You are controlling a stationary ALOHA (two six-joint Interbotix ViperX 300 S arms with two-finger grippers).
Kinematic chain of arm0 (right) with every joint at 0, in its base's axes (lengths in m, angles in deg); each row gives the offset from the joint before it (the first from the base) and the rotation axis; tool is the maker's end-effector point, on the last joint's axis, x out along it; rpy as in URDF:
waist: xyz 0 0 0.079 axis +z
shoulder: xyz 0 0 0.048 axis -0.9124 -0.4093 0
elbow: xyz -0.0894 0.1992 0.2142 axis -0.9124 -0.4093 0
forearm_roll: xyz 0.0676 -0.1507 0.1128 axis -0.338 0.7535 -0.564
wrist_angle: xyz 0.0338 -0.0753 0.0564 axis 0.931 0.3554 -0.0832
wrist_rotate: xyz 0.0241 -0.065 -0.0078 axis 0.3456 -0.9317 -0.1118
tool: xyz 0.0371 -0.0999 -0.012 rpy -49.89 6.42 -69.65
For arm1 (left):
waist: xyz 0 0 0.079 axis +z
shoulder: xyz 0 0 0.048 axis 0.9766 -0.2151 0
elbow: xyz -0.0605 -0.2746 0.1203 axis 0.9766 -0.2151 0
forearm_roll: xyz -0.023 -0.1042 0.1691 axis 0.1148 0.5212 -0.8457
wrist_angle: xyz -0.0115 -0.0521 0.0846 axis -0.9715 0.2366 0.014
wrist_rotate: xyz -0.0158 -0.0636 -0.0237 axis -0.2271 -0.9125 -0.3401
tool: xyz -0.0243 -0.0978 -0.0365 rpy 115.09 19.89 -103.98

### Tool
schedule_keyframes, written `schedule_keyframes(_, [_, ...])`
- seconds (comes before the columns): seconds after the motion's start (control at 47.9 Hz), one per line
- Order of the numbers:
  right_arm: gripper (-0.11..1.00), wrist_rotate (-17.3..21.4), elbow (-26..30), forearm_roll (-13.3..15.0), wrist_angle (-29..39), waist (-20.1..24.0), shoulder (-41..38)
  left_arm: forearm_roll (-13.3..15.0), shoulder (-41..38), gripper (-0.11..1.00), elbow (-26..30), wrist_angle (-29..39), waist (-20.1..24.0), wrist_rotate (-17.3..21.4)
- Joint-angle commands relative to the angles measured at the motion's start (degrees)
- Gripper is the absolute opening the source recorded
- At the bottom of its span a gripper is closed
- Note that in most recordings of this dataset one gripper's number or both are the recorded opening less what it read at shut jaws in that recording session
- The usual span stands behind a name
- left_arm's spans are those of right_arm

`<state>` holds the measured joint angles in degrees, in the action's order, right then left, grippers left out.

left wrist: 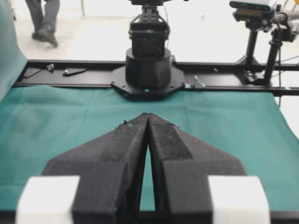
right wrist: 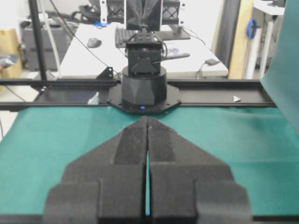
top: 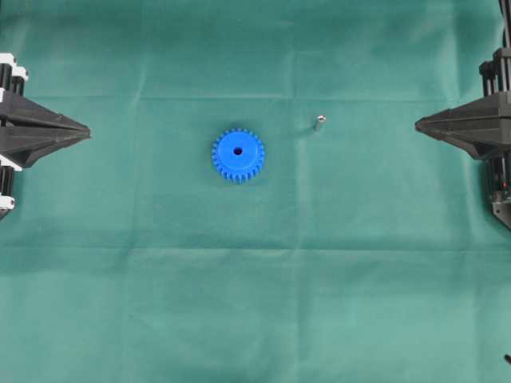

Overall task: Insert the shaft placed at a random location into the center hole of the medium gear at another random location.
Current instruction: 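Move the right gripper to the silver shaft and grasp it upright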

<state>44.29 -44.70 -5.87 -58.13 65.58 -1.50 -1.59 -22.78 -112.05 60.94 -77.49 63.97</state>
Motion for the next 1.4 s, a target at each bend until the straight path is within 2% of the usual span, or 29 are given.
schedule_keyframes(0.0, [0.01, 0.1, 0.8, 0.2, 0.3, -0.2, -0.6, -0.6, -0.6, 0.00, 1.8, 0.8, -0.4, -0.4])
schedule_keyframes(0.313, [0.01, -0.2, 0.9, 0.2, -1.4, -4.3, -4.0, -0.6, -0.5, 0.00, 1.9, 1.8, -0.4, -0.4])
schedule_keyframes(0.396, [0.07, -0.1, 0.6, 0.2, -1.8, -5.2, -5.8, -0.7, -0.6, 0.00, 1.8, 2.1, -0.4, -0.4])
schedule_keyframes(0.501, [0.28, -0.1, 0.3, 0.0, -3.0, -6.4, -9.9, -0.6, -0.5, 0.00, 1.8, 2.2, -0.4, -0.4])
schedule_keyframes(0.647, [0.73, 0.0, -0.3, 0.0, -6.7, -8.7, -17.9, -0.6, -0.5, 0.00, 1.8, 2.3, -0.4, -0.4])
schedule_keyframes(0.709, [0.87, -0.3, -0.8, 0.1, -10.1, -9.8, -22.8, -0.6, -0.5, 0.00, 1.8, 2.3, -0.4, -0.4])
schedule_keyframes(0.835, [0.80, -0.6, -1.3, 0.0, -16.1, -11.5, -31.9, -0.7, -0.5, 0.00, 1.8, 2.3, -0.4, -0.4])
schedule_keyframes(1.043, [0.80, -0.6, -0.4, -0.8, -25.1, -12.0, -45.3, -0.7, -0.6, 0.00, 1.8, 2.3, -0.3, -0.4])
schedule_keyframes(1.377, [0.80, -0.6, 1.6, -2.6, -32.4, -13.2, -57.9, -0.7, -0.6, 0.00, 1.7, 2.8, -0.3, -0.4])
